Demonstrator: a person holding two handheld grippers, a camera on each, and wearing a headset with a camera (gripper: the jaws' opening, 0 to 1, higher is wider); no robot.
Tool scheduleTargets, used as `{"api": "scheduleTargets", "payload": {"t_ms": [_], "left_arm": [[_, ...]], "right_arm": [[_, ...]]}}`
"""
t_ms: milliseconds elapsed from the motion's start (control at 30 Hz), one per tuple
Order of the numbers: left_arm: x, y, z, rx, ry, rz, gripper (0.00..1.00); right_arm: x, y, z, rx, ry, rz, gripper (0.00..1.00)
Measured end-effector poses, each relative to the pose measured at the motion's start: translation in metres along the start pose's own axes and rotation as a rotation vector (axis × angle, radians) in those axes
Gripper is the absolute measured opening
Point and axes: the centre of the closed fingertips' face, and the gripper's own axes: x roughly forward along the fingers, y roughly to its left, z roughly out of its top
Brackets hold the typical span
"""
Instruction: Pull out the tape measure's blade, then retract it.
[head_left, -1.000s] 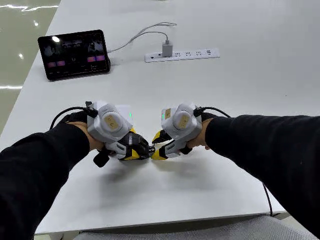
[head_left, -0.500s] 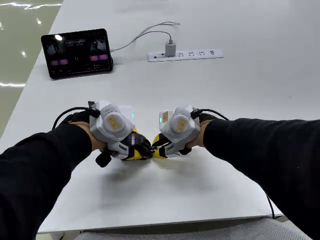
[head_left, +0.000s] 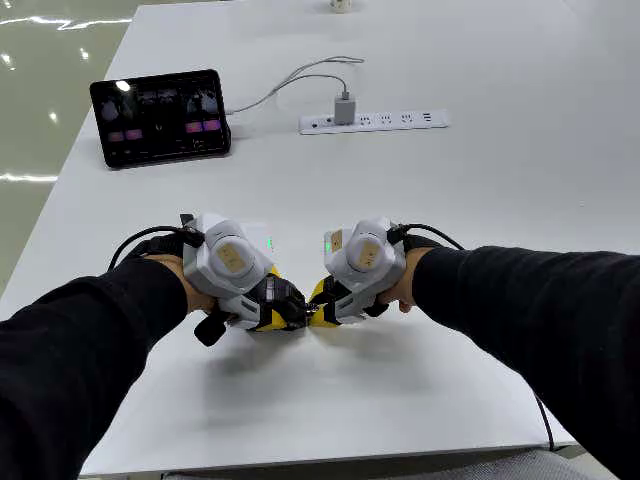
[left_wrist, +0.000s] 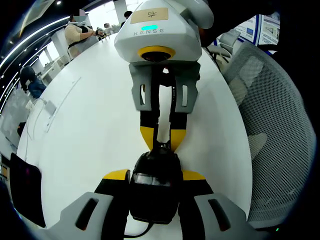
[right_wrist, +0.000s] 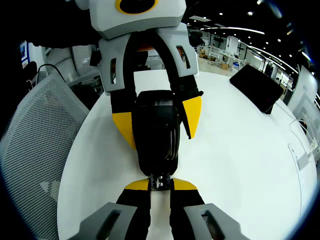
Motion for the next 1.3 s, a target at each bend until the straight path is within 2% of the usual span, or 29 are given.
{"api": "scheduleTargets", "payload": {"t_ms": [100, 433, 1300], "left_arm": [[0.0, 0.0, 0.0, -0.016, -0.012, 0.001, 0.32], [0.0, 0.0, -0.001, -0.031, -0.008, 0.001, 0.33], [0.001, -0.002, 0.0, -0.012, -0.003, 0.0, 0.32]], "right_arm": [[-0.001, 0.001, 0.0, 0.011, -0.002, 0.001, 0.1], [-0.004, 0.002, -0.003, 0.008, 0.005, -0.001, 0.1], [-0.016, 0.003, -0.014, 0.034, 0.007, -0.001, 0.1]]}}
